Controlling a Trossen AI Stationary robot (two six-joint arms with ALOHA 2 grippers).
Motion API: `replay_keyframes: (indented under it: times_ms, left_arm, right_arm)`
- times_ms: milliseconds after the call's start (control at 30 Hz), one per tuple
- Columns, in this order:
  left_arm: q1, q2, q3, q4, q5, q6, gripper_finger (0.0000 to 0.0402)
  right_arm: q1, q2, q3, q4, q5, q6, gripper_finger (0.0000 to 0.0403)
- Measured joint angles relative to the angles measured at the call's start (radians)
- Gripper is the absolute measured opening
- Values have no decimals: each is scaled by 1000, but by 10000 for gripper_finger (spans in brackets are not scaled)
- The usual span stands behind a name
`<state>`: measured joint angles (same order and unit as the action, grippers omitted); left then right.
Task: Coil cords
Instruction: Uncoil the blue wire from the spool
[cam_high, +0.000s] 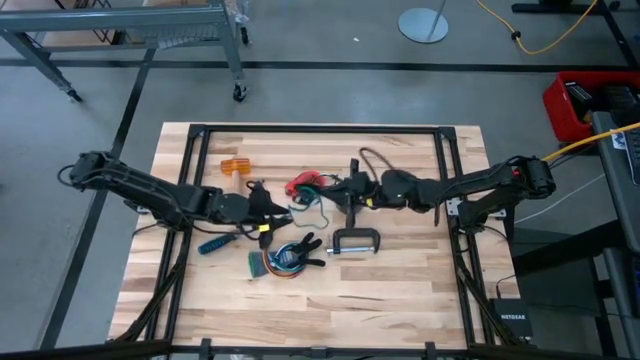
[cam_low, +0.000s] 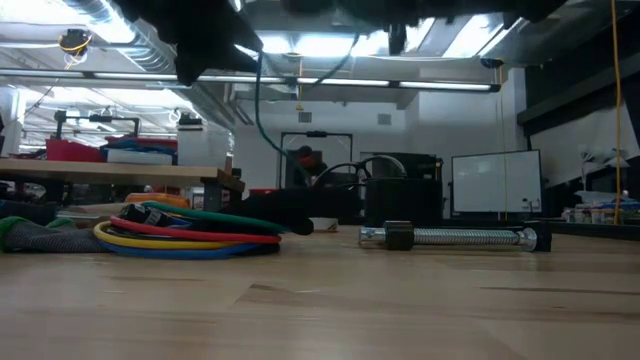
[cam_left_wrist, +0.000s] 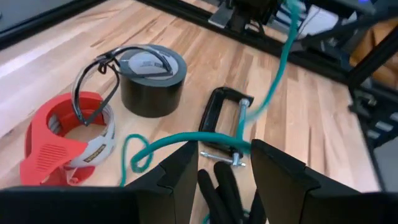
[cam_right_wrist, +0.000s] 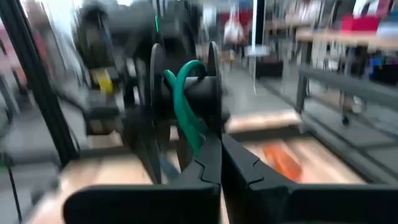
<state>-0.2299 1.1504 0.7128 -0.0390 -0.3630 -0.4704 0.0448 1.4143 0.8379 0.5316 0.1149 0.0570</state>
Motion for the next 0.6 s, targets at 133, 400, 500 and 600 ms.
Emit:
replay_keyframes:
  times_ms: [133, 400, 500, 600]
  left_arm:
    - [-12, 30, 0, 52, 0, 64, 141]
    - [-45, 84, 0, 199, 1, 253, 141]
    - [-53, 85, 0, 214, 0, 273, 141]
    - [-67, 84, 0, 202, 1, 232, 141]
  right_arm:
    - [0, 0, 0, -149, -1, -32, 1]
    - [0, 0, 0, -269, -2, -114, 1]
    - [0, 0, 0, -296, -2, -131, 1]
    - [0, 0, 0, -320, 29, -145, 1]
